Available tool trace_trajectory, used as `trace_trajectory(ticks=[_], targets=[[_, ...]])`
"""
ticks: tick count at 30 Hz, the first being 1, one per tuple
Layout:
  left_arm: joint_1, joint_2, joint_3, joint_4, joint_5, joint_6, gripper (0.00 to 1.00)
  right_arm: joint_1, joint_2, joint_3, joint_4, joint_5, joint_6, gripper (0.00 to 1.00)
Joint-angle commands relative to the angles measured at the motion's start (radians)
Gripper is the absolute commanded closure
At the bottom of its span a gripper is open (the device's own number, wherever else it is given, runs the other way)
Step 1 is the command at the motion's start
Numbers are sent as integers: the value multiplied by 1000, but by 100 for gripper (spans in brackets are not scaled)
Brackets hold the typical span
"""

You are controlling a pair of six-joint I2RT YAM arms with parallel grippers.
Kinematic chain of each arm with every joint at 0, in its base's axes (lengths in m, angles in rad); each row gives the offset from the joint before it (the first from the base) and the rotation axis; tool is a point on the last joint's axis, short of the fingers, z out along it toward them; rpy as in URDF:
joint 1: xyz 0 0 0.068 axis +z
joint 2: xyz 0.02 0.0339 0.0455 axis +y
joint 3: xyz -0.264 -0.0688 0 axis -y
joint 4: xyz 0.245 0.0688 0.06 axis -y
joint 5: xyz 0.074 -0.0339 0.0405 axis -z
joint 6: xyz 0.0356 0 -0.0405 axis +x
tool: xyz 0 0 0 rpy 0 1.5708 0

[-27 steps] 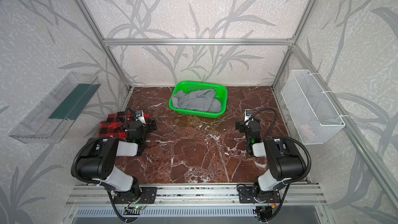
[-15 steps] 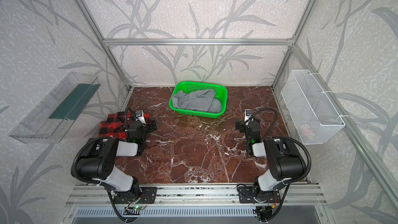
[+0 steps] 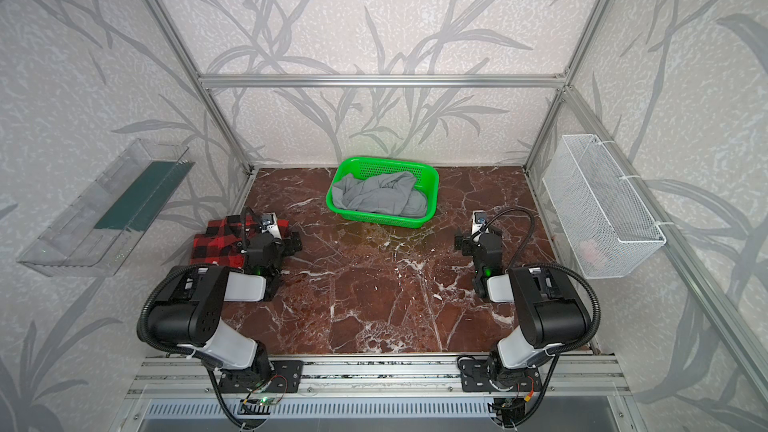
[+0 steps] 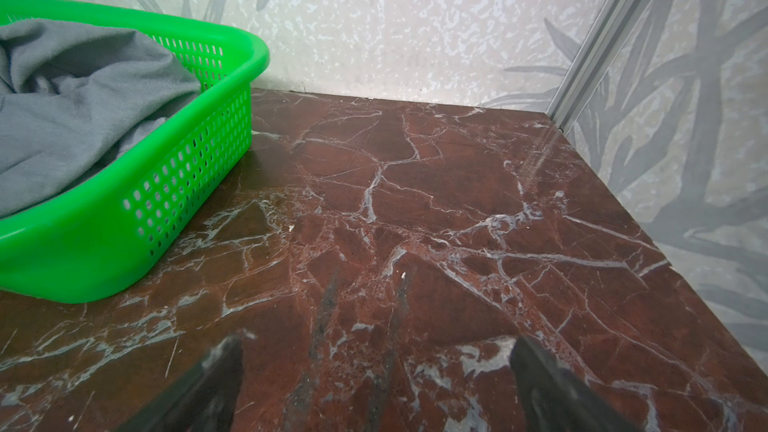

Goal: Fold and stack the long sleeve shirts

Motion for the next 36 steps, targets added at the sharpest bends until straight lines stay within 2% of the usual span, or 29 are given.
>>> trace_trajectory(ticks=[1,3,5,7,8,10,11,12,14,15,16,17,19,21,22,23,24,26,28,30,34,36], targets=[[2,-8,12,7,2,7,1,10,8,-5,4,36,-2,1],[3,-9,11,6,3,7,1,15,-12,-8,3,74,5,1],[3,-9,11,7,3,6,1,19,-102,7,-92,85,2,1],[5,-17,0,21,-7,-1,1,29,-213,80,-329,89,-9,1],[3,-36,-9,26,2,4,1,41,-270,107,-385,96,-18,1],[-2,-90,1,-32,12,17,1,89,-375,129,-408,103,-38,1],[-8,-129,22,-107,9,24,1,105,-428,141,-410,112,0,1],[-11,-162,44,-174,6,26,1,107,-467,155,-411,111,73,1],[-19,-231,101,-307,-44,18,1,101,-545,186,-456,57,317,1],[-21,-260,127,-342,-92,-37,1,101,-572,192,-481,27,444,1],[-20,-295,167,-402,-179,-145,1,100,-594,194,-500,-13,564,1],[-19,-329,215,-501,-232,-226,1,100,-598,204,-509,-84,628,1],[-12,-375,316,-696,-264,-364,1,109,-548,303,-551,-263,612,1],[-3,-408,408,-898,-265,-494,1,153,-496,437,-721,-328,612,1],[0,-420,439,-973,-269,-541,1,190,-458,489,-783,-312,405,1],[0,-436,451,-1014,-263,-565,1,227,-424,527,-835,-266,403,1],[1,-460,457,-1038,-225,-562,1,235,-381,577,-889,-293,396,1],[1,-531,430,-1007,-104,-546,1,266,-245,761,-1123,-299,357,1],[0,-588,399,-978,-16,-572,1,326,-129,909,-1266,-231,297,1],[-1,-640,395,-1005,52,-554,1,384,-26,1027,-1333,-159,250,1],[-7,-701,448,-1224,35,-542,1,423,231,1316,-1563,-128,221,1],[-18,-739,437,-1276,26,-532,1,433,367,1469,-1668,-113,218,1]])
